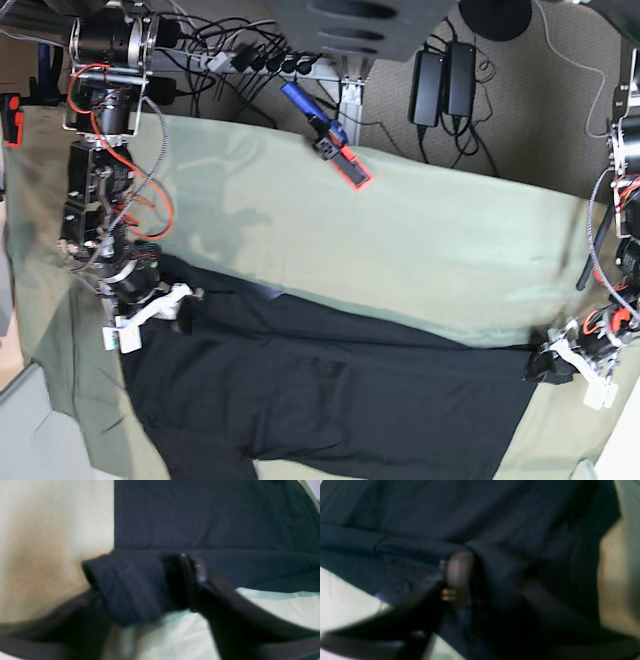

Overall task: Fold the T-shirt properly
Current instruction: 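Lift the shirt with both grippers and pull it taut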

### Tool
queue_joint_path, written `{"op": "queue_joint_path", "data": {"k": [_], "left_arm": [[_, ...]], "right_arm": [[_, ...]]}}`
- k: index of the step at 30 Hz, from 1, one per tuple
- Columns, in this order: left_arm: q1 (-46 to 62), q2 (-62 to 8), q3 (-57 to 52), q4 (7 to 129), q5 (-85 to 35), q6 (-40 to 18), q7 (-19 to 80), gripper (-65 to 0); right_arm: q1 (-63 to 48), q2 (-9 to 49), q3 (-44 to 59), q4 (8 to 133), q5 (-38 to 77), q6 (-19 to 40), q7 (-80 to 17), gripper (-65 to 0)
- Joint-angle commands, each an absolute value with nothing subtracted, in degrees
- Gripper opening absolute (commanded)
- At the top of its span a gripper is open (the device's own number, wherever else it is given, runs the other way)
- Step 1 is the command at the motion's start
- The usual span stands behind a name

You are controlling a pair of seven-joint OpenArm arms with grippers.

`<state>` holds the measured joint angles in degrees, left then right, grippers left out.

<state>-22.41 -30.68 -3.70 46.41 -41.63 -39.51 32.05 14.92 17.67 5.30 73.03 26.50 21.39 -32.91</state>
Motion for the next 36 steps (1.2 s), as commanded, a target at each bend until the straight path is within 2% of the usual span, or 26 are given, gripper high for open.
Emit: {"op": "queue_joint_path", "data": {"k": [1, 2, 3, 9, 18, 24, 28, 32, 35, 36], "left_arm": [[-24.03, -32.08, -4.08, 47.16, -42.57, -40.0, 30.41, -27.7], [-24.18, -32.1, -4.1, 47.18, -42.59, -40.0, 30.41, -27.4], [-24.45, -32.12, -4.1, 47.18, -42.59, -40.0, 30.41, -27.4], [-27.4, -32.62, -4.1, 47.18, -43.62, -40.0, 31.09, -27.4], [-29.95, -32.71, -4.1, 47.16, -44.1, -40.0, 32.86, -27.4], [-29.78, -32.67, -4.08, 47.16, -43.72, -40.0, 33.23, -27.4], [-29.67, -32.71, -4.1, 47.16, -43.48, -40.0, 32.77, -27.4], [-29.63, -32.75, -4.1, 47.18, -38.28, -40.0, 34.2, -27.3], [-29.47, -32.86, -4.08, 47.18, -38.83, -40.0, 36.45, -18.3], [-29.5, -32.93, -4.1, 47.18, -39.03, -40.0, 36.62, -17.3]], "right_arm": [[16.53, 18.17, 5.52, 73.93, 27.27, 24.23, -31.24, -27.7], [16.51, 18.06, 5.69, 73.93, 27.44, 24.23, -31.18, -22.5], [16.49, 18.06, 6.0, 73.93, 27.64, 24.23, -31.11, -21.1], [16.49, 18.11, 12.93, 74.19, 28.75, 24.25, -32.01, -21.3], [14.02, 18.74, 26.89, 74.19, 34.44, 24.27, -40.14, -21.3], [8.67, 18.5, 28.38, 74.19, 38.02, 24.29, -40.38, -21.3], [6.74, 16.53, 28.38, 74.19, 39.0, 24.29, -40.36, -21.3], [6.81, 14.17, 28.38, 74.19, 39.0, 24.32, -40.27, -21.3], [6.81, 13.13, 28.38, 74.19, 39.0, 24.32, -40.29, -21.3], [6.81, 12.91, 28.38, 74.19, 39.0, 24.32, -40.27, -21.3]]}}
